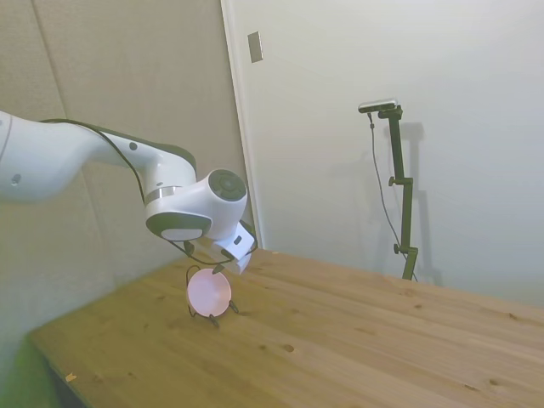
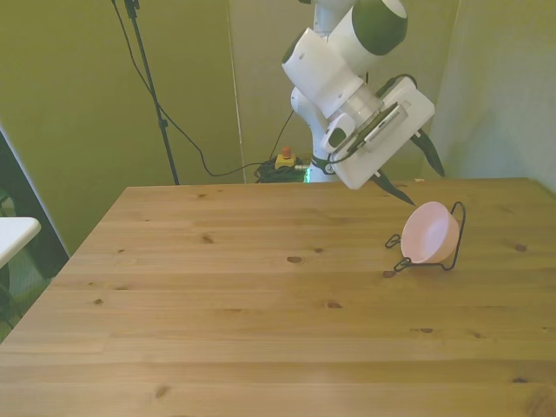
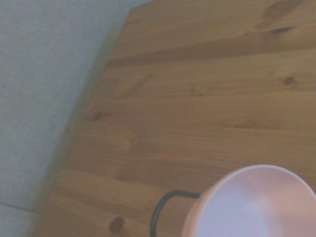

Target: Load the bowl

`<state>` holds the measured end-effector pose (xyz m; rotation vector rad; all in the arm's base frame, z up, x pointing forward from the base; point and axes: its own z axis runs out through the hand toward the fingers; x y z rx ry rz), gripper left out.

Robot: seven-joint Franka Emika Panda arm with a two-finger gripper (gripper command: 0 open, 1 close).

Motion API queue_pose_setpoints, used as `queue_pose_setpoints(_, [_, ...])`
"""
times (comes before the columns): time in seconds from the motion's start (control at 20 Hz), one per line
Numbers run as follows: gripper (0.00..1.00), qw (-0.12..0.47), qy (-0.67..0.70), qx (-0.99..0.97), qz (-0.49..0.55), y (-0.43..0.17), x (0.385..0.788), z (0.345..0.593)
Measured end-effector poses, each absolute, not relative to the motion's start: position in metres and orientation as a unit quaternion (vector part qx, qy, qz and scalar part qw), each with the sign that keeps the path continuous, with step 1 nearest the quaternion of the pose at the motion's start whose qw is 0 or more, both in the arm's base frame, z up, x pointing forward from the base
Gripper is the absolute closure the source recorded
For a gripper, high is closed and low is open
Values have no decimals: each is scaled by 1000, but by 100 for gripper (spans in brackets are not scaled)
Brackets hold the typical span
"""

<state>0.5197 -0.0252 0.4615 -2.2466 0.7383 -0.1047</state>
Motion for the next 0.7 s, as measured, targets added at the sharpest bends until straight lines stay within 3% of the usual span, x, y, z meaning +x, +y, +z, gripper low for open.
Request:
queue_pose_setpoints(0.3, [0, 256, 367, -893, -38, -45, 483, 504])
queue_pose_setpoints(0.7, [0, 110, 449, -886, -49, -73, 452, 499])
